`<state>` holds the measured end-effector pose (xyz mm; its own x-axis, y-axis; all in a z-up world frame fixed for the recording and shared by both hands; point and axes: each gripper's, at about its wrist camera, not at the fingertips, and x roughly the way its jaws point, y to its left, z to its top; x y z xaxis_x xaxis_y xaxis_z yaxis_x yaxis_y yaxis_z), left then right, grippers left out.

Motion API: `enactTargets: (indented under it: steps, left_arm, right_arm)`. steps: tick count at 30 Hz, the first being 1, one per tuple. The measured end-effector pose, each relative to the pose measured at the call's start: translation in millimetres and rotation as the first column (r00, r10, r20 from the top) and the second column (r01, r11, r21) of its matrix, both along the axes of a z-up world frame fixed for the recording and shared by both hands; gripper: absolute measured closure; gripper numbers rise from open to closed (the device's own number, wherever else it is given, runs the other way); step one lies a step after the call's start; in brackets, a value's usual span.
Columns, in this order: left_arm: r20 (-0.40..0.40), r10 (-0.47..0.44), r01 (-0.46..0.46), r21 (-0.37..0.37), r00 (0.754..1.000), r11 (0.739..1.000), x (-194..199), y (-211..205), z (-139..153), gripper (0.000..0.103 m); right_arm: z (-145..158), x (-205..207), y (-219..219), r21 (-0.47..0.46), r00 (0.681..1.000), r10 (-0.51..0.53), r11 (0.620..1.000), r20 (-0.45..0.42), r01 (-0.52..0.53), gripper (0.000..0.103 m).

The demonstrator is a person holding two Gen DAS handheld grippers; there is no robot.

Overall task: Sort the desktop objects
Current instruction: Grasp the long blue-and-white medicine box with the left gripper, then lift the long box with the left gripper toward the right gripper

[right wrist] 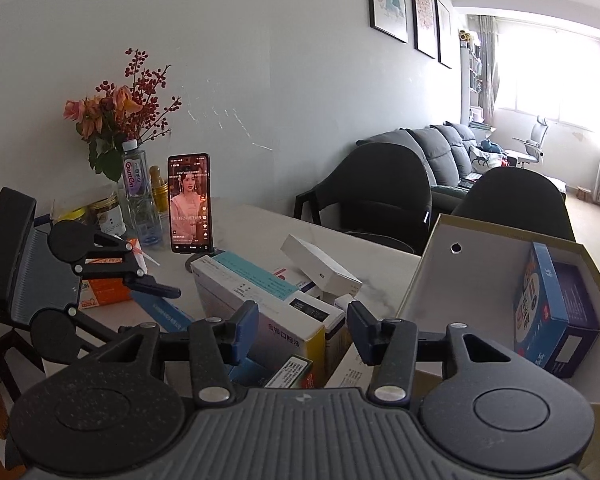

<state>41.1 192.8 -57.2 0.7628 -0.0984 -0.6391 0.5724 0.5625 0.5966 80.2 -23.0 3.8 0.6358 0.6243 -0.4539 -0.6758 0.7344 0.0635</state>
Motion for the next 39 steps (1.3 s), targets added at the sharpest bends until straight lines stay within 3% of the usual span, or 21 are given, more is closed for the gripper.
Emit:
enactTargets:
  steps: [5,11,19,23,26,31,35,39]
  left_arm:
    - [-0.033,-0.043,0.046,0.107,0.999,0.993,-1.3,-10.2,-3.8,0.074]
    - [-0.090,-0.082,0.101,0.240,0.993,0.965,2.4,-24.3,-10.8,0.078]
    - [-0.148,-0.038,0.085,0.327,0.988,0.941,8.3,-35.2,-14.2,0.080]
    - [-0.173,0.032,0.015,0.263,0.984,0.965,15.7,-33.2,-0.5,0.080]
    - [-0.197,0.089,-0.056,0.168,0.976,0.984,21.6,-29.2,16.7,0.080]
    - [-0.248,0.175,-0.179,0.008,0.953,0.984,25.5,-15.9,36.8,0.081]
    - [-0.299,0.238,-0.285,-0.125,0.924,0.950,24.7,-1.5,48.3,0.081]
    - [-0.395,0.283,-0.409,-0.283,0.874,0.868,25.2,12.6,59.7,0.083]
  right_arm:
    - [-2.4,-0.2,-8.4,0.018,1.000,-0.016,1.000,-0.012,0.017,0.050]
    - [-6.1,-1.3,-20.8,0.047,0.999,-0.039,0.998,-0.026,0.040,0.050]
    - [-11.2,-4.7,-39.4,0.084,0.995,-0.086,0.992,-0.040,0.090,0.050]
    - [-14.0,-5.2,-50.6,0.119,0.992,-0.112,0.986,-0.050,0.118,0.050]
    - [-15.9,-5.1,-56.1,0.138,0.990,-0.127,0.981,-0.063,0.135,0.050]
    - [-21.0,-4.4,-65.9,0.164,0.986,-0.142,0.974,-0.086,0.154,0.050]
    - [-24.4,-6.3,-69.1,0.182,0.985,-0.140,0.971,-0.097,0.156,0.050]
    - [-25.3,-7.7,-68.7,0.191,0.986,-0.134,0.970,-0.104,0.152,0.050]
